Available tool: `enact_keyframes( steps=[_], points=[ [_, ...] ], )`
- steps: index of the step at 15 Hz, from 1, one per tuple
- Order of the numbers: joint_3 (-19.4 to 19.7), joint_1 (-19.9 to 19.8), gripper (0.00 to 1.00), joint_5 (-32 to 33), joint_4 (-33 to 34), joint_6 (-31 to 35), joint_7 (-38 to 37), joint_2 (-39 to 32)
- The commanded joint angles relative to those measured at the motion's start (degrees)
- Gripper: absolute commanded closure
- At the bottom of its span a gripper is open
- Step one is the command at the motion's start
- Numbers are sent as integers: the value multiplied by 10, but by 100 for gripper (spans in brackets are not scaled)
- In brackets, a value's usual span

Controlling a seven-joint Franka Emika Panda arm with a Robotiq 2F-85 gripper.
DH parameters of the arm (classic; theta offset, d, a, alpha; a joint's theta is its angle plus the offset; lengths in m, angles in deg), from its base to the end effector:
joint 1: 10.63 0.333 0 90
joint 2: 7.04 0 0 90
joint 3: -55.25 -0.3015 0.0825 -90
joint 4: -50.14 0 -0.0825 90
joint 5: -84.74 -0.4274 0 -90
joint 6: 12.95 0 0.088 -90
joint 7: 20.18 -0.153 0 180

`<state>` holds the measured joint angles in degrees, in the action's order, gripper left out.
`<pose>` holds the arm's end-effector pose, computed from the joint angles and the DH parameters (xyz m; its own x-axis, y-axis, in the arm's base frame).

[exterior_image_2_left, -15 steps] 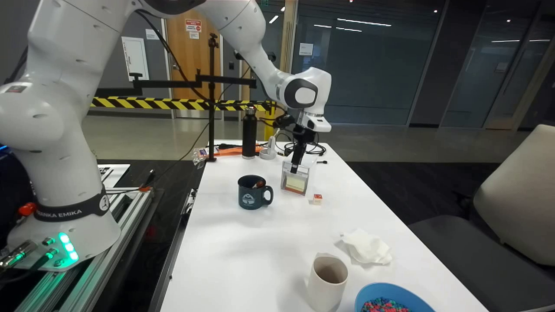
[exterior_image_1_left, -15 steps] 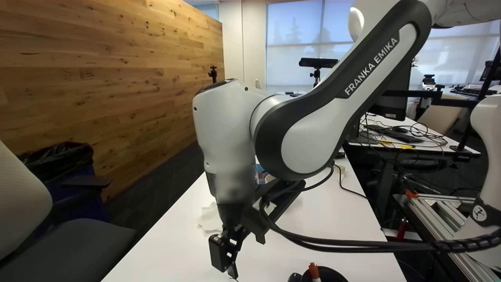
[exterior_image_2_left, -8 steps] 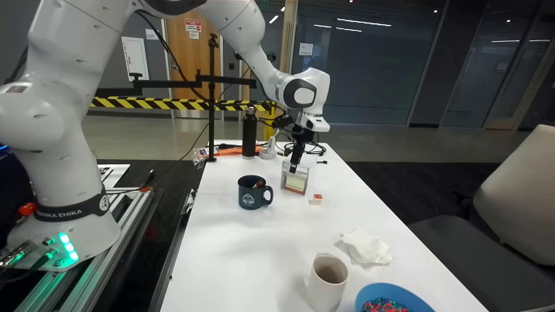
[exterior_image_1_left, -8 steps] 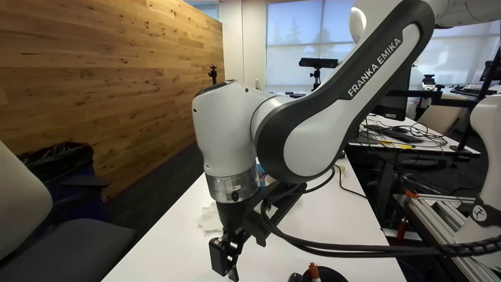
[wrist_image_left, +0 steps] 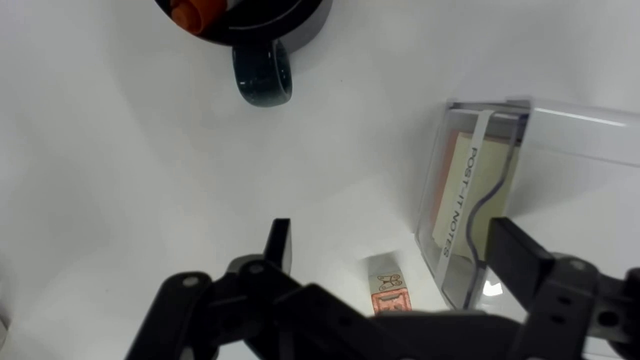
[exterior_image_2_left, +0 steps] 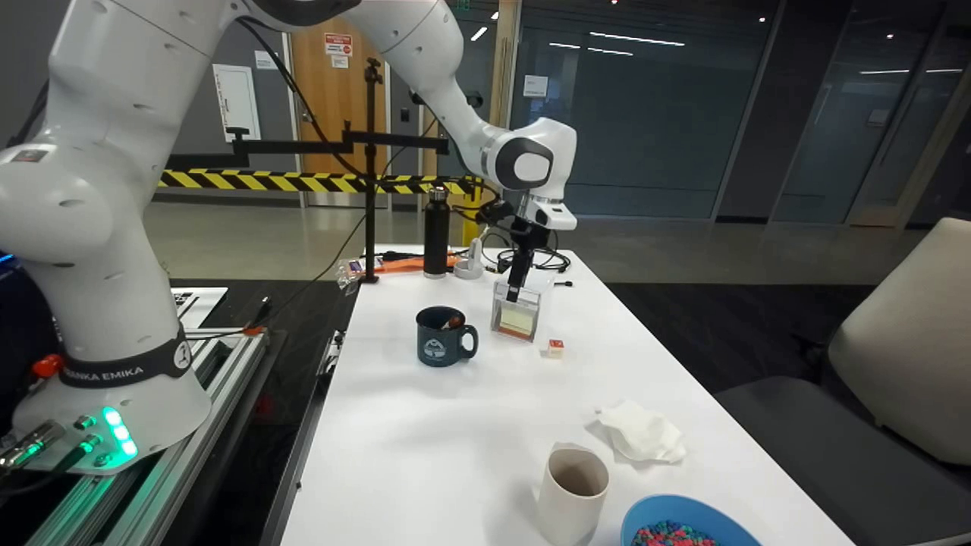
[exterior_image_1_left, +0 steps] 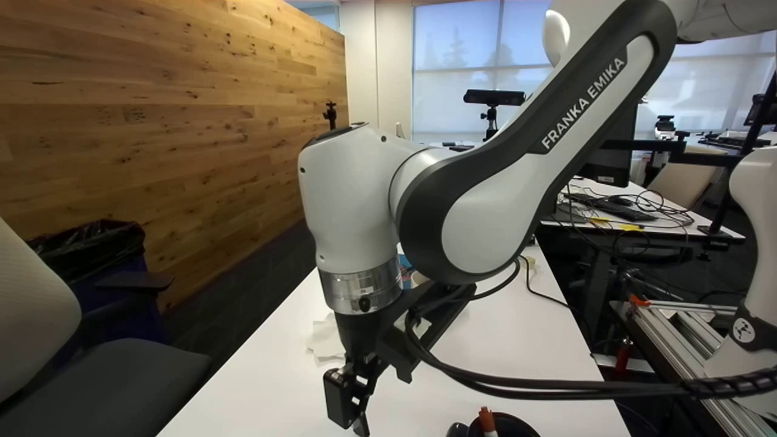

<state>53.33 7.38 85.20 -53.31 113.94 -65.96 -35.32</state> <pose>0.6247 0.2257 0.1768 0.8980 -0.4351 -0.0657 -0.4322 -0.9002 0.0534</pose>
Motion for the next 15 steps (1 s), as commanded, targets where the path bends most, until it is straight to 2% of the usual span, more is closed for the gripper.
enact_keyframes(
  steps=[1,11,15],
  points=[
    [-3,2,0,4,-26,20,-12,21],
    [-3,0,0,4,-61,32,-17,40],
    [0,-1,0,8,-54,35,-18,34]
  ],
)
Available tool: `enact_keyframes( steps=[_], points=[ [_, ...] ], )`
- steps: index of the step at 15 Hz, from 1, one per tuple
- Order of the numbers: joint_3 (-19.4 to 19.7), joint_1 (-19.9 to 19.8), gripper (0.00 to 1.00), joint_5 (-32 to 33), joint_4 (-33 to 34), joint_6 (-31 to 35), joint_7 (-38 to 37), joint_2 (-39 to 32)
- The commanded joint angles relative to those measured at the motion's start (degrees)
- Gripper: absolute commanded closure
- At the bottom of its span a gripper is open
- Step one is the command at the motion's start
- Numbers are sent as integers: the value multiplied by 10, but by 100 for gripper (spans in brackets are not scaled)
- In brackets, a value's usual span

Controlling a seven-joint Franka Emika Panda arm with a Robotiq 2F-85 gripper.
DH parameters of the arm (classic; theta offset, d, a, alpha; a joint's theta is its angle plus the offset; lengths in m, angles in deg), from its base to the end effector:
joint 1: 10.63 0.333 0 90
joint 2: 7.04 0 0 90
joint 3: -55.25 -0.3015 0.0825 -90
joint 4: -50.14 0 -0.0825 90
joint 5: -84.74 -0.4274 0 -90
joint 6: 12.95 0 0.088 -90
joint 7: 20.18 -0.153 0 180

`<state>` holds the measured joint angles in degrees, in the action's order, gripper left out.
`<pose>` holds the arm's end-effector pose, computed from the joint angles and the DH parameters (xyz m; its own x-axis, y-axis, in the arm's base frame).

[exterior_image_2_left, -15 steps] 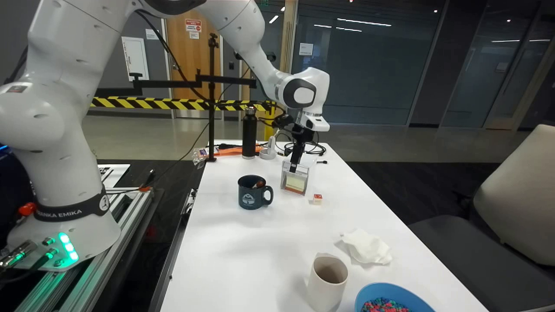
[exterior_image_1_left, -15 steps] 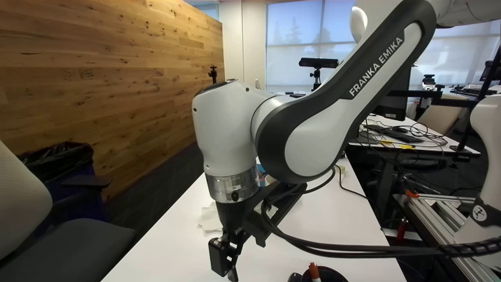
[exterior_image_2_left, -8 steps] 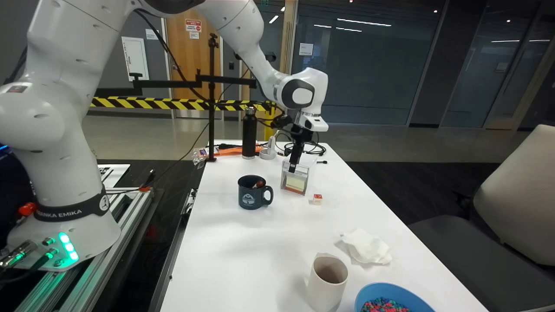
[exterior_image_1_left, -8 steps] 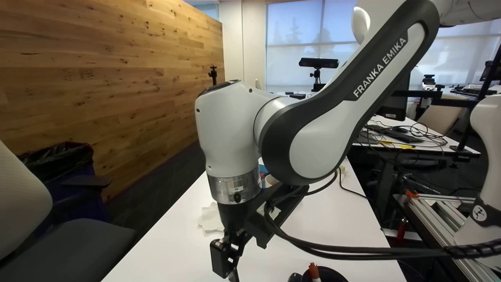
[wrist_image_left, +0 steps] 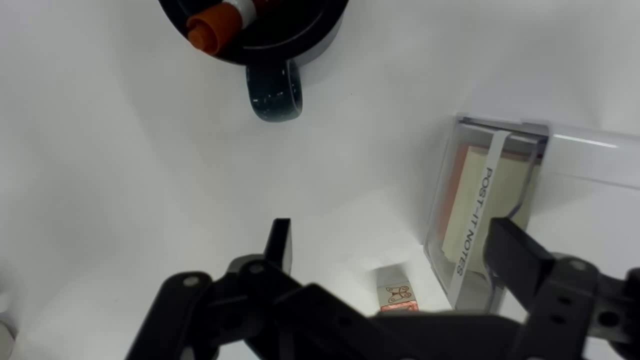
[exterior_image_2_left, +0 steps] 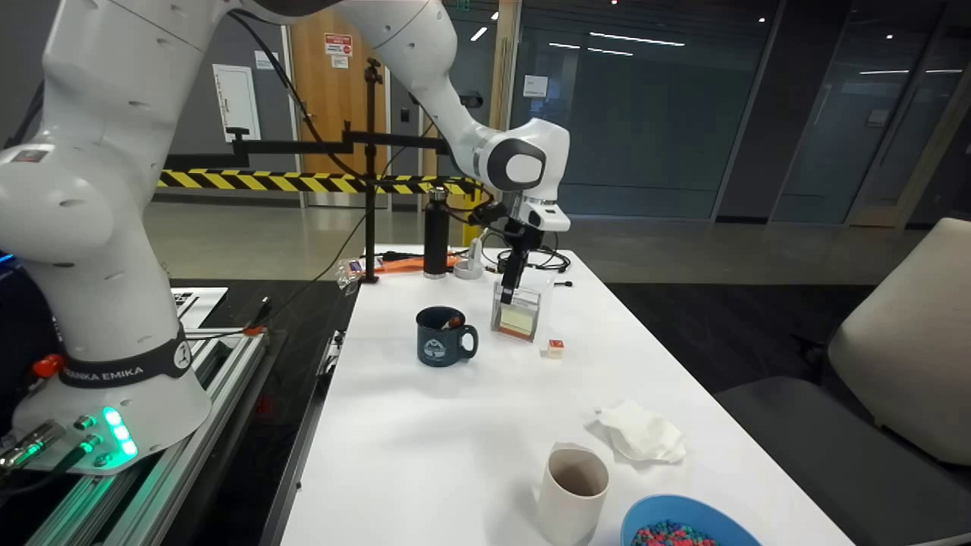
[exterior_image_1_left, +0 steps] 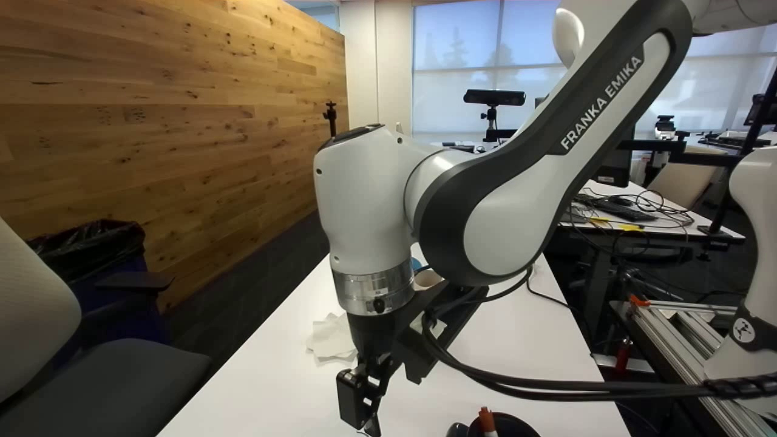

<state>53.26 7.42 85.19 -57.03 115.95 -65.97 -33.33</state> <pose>0.6109 0.2224 0.1733 0.8992 -0.4330 -0.0622 -0.4305 -0.9012 0.0500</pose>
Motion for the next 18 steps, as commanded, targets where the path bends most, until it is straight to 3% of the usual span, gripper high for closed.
enact_keyframes(
  steps=[1,18],
  points=[
    [2,-1,0,8,-15,16,-17,13],
    [3,0,0,11,-1,21,-10,-7]
  ],
)
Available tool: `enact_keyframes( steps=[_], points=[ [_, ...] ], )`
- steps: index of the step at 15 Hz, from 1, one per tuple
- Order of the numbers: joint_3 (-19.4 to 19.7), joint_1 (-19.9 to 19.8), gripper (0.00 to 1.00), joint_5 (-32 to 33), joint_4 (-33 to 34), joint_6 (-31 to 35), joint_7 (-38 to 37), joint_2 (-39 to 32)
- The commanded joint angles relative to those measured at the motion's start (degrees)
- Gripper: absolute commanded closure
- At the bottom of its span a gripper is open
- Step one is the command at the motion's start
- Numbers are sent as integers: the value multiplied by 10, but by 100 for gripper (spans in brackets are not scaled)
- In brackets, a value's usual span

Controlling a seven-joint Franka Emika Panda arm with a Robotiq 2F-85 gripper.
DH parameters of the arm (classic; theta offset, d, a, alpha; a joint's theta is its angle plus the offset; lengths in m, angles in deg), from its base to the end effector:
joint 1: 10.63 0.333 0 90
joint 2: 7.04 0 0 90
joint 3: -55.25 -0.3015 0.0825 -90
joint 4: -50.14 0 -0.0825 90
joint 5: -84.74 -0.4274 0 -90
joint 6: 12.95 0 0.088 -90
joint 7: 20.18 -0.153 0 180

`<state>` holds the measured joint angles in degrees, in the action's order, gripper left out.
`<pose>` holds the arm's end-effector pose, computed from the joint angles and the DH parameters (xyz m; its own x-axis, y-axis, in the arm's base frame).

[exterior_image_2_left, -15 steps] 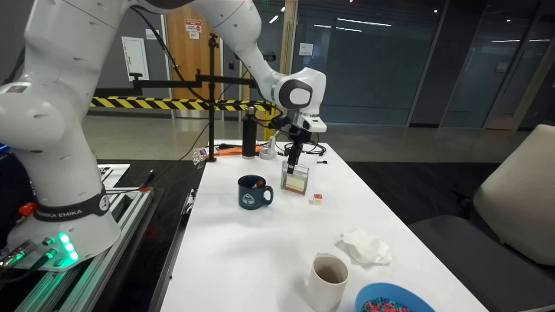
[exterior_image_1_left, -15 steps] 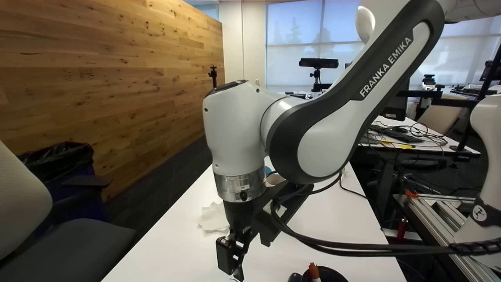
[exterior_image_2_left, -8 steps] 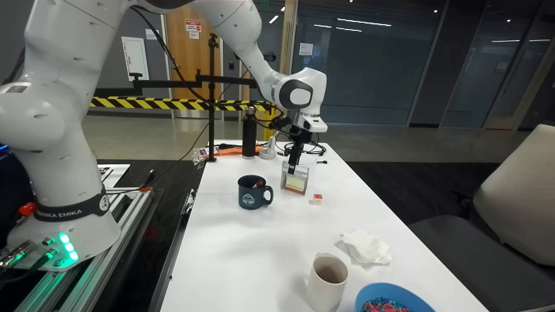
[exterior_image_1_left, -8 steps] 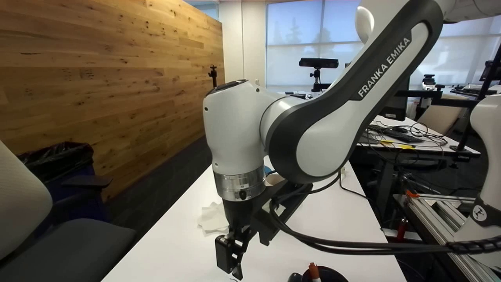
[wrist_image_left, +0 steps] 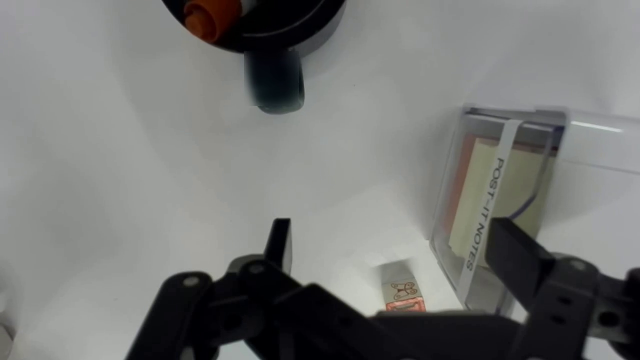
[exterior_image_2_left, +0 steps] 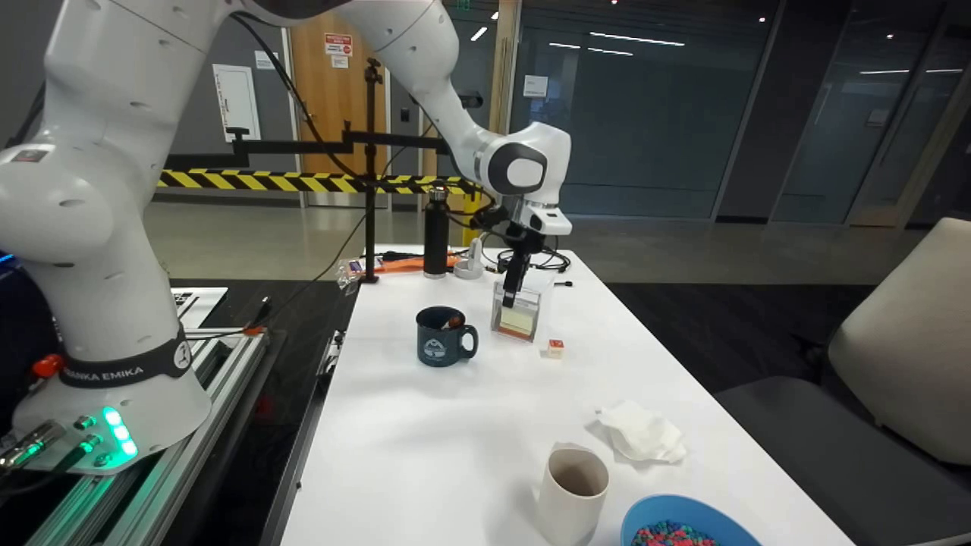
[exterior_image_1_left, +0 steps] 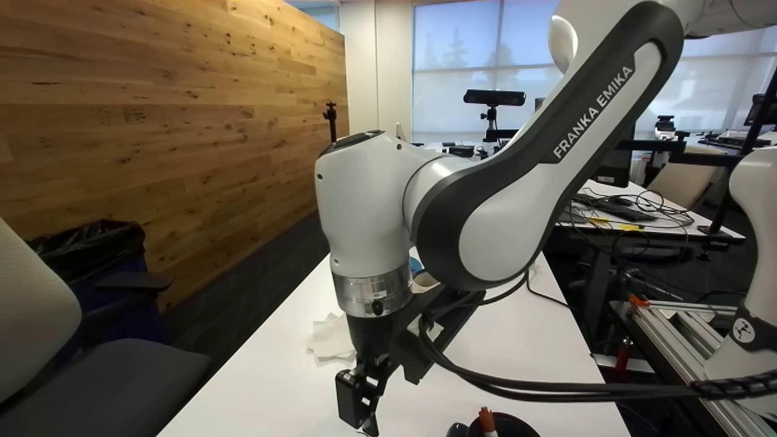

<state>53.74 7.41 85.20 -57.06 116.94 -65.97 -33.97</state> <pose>0.6134 0.2174 0.1671 0.8963 -0.4400 -0.0558 -0.4377 -0.8978 0.0486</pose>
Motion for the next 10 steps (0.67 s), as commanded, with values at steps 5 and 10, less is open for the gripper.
enact_keyframes(
  steps=[5,10],
  points=[
    [-1,1,0,12,2,15,-9,-1],
    [-3,2,0,12,9,14,-6,-7]
  ],
)
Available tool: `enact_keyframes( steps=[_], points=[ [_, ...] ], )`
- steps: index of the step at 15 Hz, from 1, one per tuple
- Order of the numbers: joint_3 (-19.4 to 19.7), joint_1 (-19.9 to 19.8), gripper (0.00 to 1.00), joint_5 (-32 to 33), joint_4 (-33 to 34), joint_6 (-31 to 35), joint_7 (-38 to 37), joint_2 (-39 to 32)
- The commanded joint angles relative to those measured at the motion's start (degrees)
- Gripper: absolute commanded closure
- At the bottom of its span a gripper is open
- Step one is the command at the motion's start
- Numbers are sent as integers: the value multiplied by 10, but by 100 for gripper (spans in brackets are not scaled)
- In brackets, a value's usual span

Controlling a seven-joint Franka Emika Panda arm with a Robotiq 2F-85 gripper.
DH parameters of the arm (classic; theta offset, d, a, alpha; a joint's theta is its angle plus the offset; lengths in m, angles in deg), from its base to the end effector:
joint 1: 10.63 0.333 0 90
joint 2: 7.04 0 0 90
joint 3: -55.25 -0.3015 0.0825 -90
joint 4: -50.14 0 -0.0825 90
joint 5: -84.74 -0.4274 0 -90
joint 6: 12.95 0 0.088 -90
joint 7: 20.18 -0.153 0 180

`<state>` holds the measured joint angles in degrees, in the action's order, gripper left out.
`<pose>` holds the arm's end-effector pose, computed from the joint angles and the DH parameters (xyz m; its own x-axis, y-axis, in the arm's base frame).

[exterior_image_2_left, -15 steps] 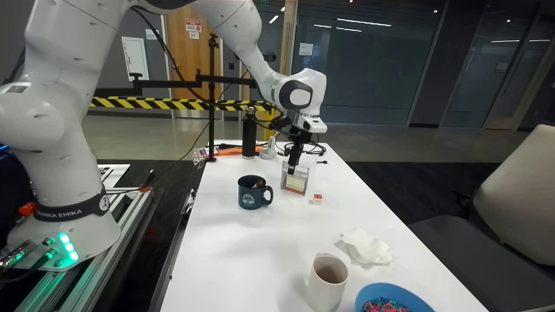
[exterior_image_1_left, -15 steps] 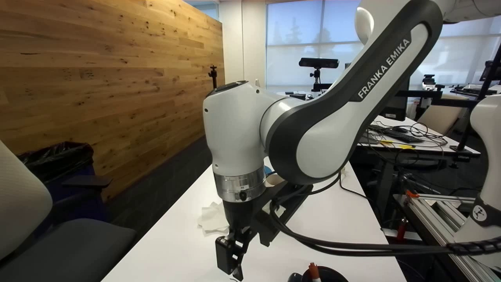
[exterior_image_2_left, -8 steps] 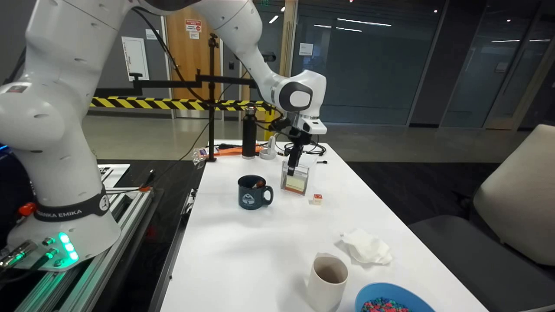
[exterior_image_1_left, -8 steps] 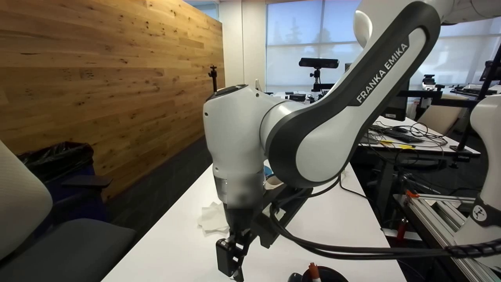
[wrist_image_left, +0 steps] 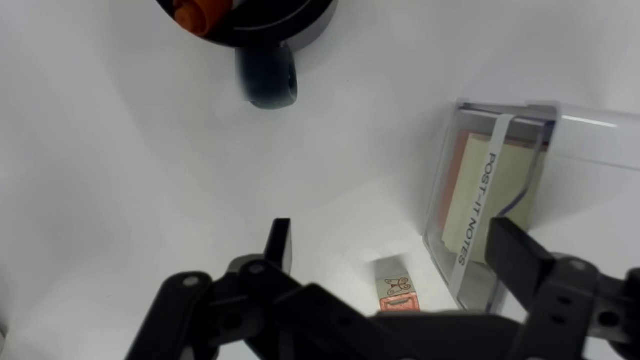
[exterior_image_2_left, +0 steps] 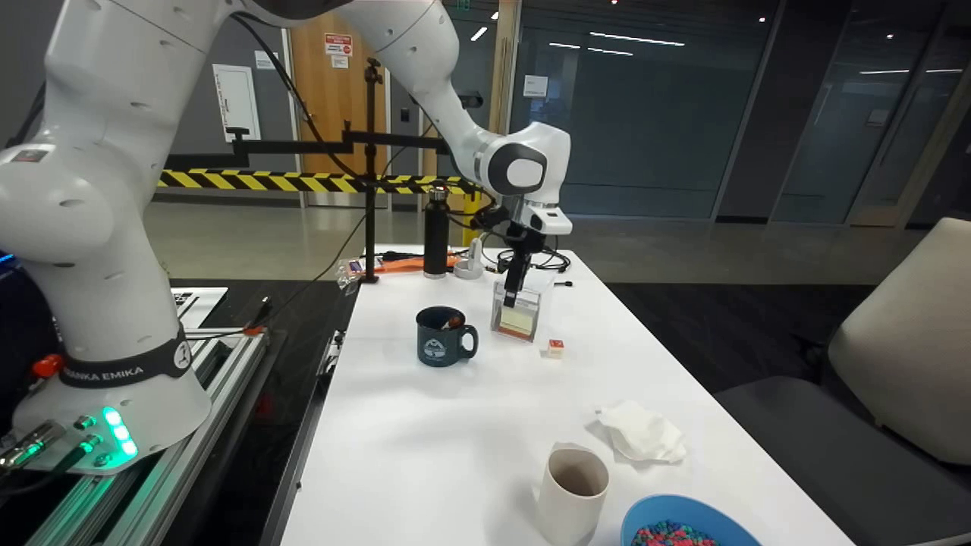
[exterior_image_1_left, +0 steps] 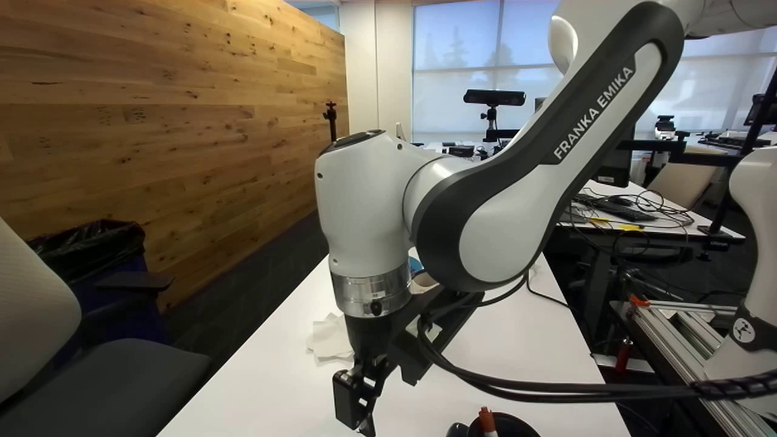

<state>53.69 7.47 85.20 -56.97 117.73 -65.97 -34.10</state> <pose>0.6153 0.2194 0.1674 0.8976 -0.4382 -0.0471 -0.4367 -0.8988 0.0389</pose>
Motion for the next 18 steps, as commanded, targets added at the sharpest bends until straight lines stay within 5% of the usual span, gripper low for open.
enact_keyframes(
  steps=[1,18],
  points=[
    [-2,1,0,12,9,6,-6,-6],
    [-4,2,0,12,31,8,6,-24]
  ],
)
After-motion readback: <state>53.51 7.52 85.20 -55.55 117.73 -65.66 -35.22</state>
